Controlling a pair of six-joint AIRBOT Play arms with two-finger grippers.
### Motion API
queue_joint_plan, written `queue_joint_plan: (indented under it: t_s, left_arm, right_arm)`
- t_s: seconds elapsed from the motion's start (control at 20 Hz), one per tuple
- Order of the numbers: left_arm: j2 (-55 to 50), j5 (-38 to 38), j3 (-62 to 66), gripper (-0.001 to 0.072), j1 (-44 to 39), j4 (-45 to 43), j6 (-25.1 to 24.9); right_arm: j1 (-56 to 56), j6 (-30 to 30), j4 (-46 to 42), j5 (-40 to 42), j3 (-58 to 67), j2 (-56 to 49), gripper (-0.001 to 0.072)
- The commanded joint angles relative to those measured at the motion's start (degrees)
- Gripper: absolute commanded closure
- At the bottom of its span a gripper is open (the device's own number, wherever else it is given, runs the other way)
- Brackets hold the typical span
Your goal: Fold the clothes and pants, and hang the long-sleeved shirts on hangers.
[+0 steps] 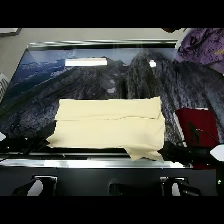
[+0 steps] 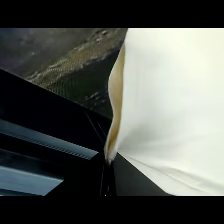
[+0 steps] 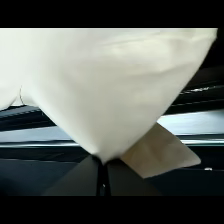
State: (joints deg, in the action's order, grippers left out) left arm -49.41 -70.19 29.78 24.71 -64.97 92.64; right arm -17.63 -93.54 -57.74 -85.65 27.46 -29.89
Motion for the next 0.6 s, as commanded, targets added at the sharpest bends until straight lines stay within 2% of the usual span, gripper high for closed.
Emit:
queue_joint_plan:
  t_s: [0.0,0.15,0.3,0.55]
  left_arm:
    - [2.3,2.4,0.7,0.0693,-0.3,-0.3,0.8]
    - [1.5,9.5,3.0,0.0694,-3.6,0.0,0.3]
    - [-2.3,16.7,5.8,0.0694,-7.7,0.0,0.4]
    - [-14.7,22.6,13.7,0.0694,-10.5,0.0,0.1]
  right_arm:
    - [0.0,1.4,-0.8,-0.1,2.1,1.8,0.0689]
    - [0.0,8.1,-0.1,5.3,7.6,-6.9,0.0689]
    - [0.1,15.2,4.9,11.0,13.2,-18.7,0.0689]
    - [0.1,20.3,7.8,17.3,22.6,-35.2,0.0689]
